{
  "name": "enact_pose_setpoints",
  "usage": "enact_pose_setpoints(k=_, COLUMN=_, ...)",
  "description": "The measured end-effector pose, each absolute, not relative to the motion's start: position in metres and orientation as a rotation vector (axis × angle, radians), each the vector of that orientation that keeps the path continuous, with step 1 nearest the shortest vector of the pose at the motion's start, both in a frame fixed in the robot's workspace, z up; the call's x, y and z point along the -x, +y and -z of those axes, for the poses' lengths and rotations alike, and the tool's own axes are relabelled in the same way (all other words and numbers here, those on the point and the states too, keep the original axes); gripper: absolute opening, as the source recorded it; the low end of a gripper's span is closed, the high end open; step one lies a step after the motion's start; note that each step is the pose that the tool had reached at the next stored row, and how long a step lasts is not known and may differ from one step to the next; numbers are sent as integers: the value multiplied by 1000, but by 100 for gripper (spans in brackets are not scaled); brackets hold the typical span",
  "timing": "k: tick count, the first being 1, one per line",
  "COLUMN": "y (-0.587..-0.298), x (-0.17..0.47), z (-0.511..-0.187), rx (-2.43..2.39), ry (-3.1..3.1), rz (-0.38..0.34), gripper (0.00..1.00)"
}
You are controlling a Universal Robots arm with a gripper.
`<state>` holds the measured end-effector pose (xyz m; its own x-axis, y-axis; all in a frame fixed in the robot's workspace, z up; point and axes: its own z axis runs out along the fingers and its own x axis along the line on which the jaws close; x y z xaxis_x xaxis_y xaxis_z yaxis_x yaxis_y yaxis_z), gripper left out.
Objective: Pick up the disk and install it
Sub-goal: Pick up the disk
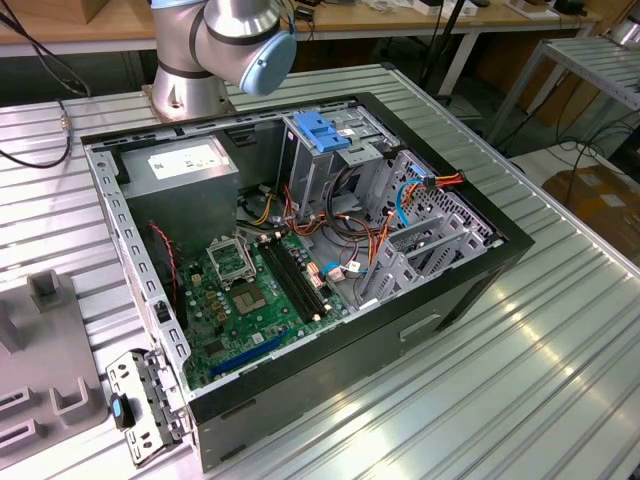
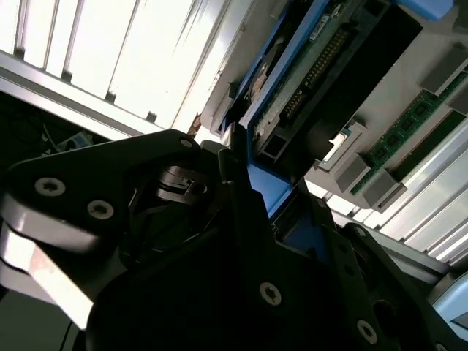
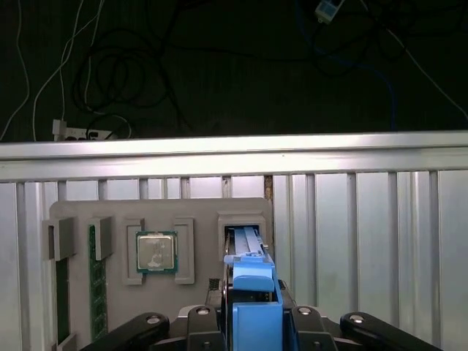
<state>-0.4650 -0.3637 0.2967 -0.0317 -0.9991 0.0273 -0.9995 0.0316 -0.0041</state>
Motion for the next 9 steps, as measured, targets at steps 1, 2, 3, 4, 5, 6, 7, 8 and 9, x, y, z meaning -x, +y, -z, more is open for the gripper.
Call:
enact_pose_setpoints(k=1, y=-364, x=465, z=-297, rx=-2174, ry=-2244, rz=-34, gripper=37)
enact_pose_setpoints(k=2, y=-364, x=465, z=-297, rx=-2174, ry=-2244, rz=-34, gripper=37)
enact_pose_setpoints(k=3, y=-364, x=465, z=-297, rx=-2174, ry=-2244, rz=-34, gripper=37)
enact_pose_setpoints(k=4, y=-364, x=465, z=-297, rx=-2174, ry=-2244, rz=-34, gripper=37)
enact_pose_setpoints(k=5, y=-364, x=465, z=-297, rx=-2174, ry=-2244, rz=-34, gripper=37)
enact_pose_setpoints(k=6, y=-364, x=465, z=-297, rx=-2174, ry=-2245, rz=-34, gripper=37)
enact_pose_setpoints(k=7, y=-364, x=465, z=-299, rx=-2174, ry=-2245, rz=-34, gripper=37)
enact_pose_setpoints(k=8, y=-364, x=465, z=-300, rx=-2174, ry=-2244, rz=-34, gripper=37)
enact_pose_setpoints(k=9, y=-364, x=465, z=-302, rx=-2174, ry=-2245, rz=-34, gripper=37)
